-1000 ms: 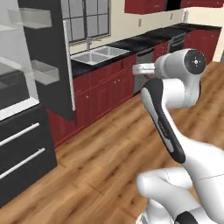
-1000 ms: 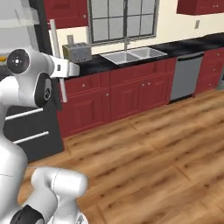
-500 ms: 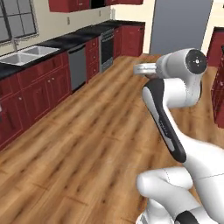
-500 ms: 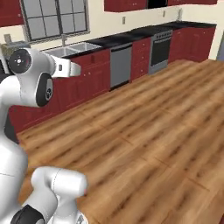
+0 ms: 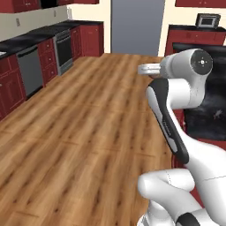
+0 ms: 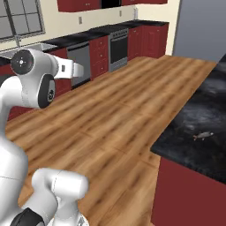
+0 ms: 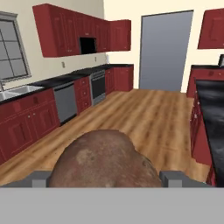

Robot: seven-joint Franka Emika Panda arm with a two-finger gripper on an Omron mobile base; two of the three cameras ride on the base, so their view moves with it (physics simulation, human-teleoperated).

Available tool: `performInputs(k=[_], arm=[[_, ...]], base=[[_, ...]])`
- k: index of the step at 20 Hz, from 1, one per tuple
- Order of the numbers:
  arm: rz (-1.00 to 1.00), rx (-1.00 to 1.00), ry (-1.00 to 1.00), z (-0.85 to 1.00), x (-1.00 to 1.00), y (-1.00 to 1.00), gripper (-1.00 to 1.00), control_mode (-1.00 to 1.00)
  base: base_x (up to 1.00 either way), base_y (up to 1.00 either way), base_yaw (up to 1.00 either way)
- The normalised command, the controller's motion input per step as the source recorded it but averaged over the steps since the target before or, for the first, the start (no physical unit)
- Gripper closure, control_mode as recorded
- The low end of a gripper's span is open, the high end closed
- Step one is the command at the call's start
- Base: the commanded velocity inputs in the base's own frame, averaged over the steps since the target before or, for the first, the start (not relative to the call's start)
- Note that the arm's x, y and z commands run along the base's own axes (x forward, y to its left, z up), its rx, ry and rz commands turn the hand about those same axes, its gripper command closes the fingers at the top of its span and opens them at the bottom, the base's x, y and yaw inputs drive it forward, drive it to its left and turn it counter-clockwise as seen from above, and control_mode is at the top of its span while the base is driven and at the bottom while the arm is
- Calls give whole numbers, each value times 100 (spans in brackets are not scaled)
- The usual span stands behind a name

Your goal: Open the fridge, remove the orange, potato, and fish, and place them on any counter.

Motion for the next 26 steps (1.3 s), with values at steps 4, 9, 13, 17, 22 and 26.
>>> performInputs(k=[4,9,13,17,22,26], arm=[[0,0,0,0,0,0,100,100],[0,0,0,0,0,0,100,100],[0,0,0,0,0,0,100,100],[0,0,0,0,0,0,100,100],[-16,0,18,-32,84,-10,100,-100],[-13,0,44,-92,100,-20,100,-100]], base=[[3,-100,-31],[3,-100,-38],[56,-96,-33],[66,-52,-24],[0,0,0],[0,0,0]])
